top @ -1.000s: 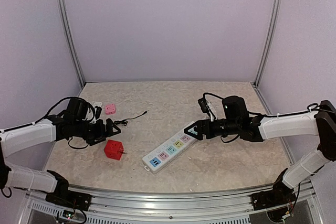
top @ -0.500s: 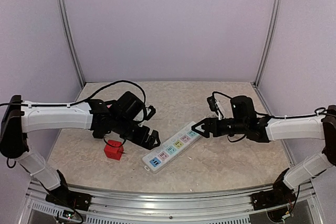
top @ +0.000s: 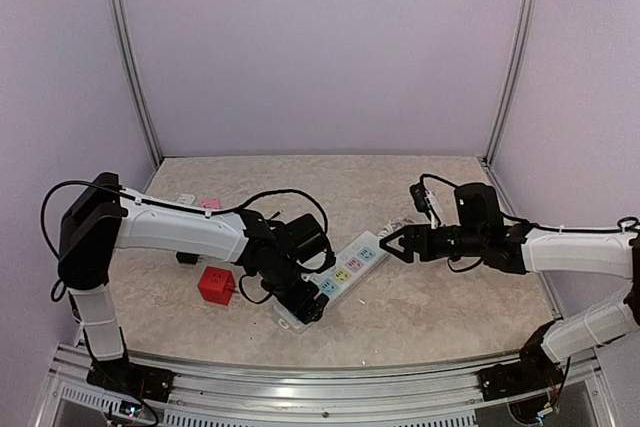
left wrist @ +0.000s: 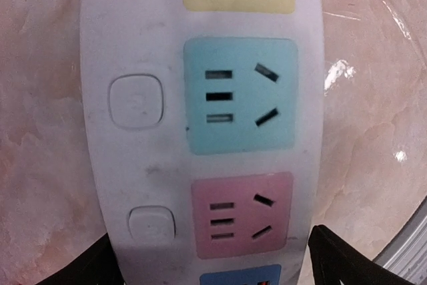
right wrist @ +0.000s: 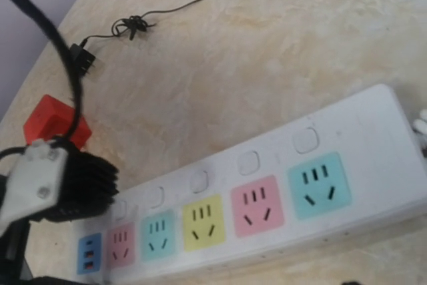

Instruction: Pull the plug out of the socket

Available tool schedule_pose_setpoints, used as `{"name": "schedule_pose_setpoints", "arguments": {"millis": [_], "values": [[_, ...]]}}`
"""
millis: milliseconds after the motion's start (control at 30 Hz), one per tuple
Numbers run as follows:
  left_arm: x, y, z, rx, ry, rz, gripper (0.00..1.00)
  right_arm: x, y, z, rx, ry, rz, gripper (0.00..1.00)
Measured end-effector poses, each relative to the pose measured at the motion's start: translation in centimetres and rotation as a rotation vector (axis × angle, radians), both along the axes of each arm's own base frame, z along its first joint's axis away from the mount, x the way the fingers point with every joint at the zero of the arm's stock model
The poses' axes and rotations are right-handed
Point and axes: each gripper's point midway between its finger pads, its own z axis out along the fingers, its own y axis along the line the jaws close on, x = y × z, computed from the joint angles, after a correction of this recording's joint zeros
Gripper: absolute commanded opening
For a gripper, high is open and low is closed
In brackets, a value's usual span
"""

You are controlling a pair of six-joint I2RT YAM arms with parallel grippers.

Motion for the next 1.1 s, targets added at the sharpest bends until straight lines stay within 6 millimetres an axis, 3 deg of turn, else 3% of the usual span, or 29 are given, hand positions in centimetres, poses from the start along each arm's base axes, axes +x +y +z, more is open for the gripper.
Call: {"name": "schedule_pose_setpoints", "arguments": {"millis": [133,267,400,667,767,933,1100], "values": [[0.5,-1.2,-0.7,0.017,0.012,-0.025,0.74,0.1,-0.6,-0.1,-0.006,0.001,-0.011,0.81],[2.1,-4.5,-0.4,-0.027,0.002,-0.041,0.65,0.1,-1.5,0.1,-0.007,0.001,-0.034,0.82],[4.1,-8.2,-0.2,-0.095,-0.006,0.006,0.74,0.5,-3.1,0.1,-0.027,0.003,-0.096,0.85],[7.2,-15.5,1.0,-0.319,0.009,0.116,0.91,1.0,-7.1,-1.9,-0.142,0.068,-0.278,0.96],[6.3,-17.4,1.8,-0.394,0.026,0.063,0.91,1.1,-7.9,-2.6,-0.175,0.086,-0.317,0.97],[2.8,-20.0,2.9,-0.486,0.064,-0.063,0.91,1.2,-8.5,-4.6,-0.227,0.136,-0.35,0.98],[0.7,-19.6,2.4,-0.505,0.098,-0.103,0.92,1.0,-9.3,-6.9,-0.289,0.208,-0.387,0.99]]}}
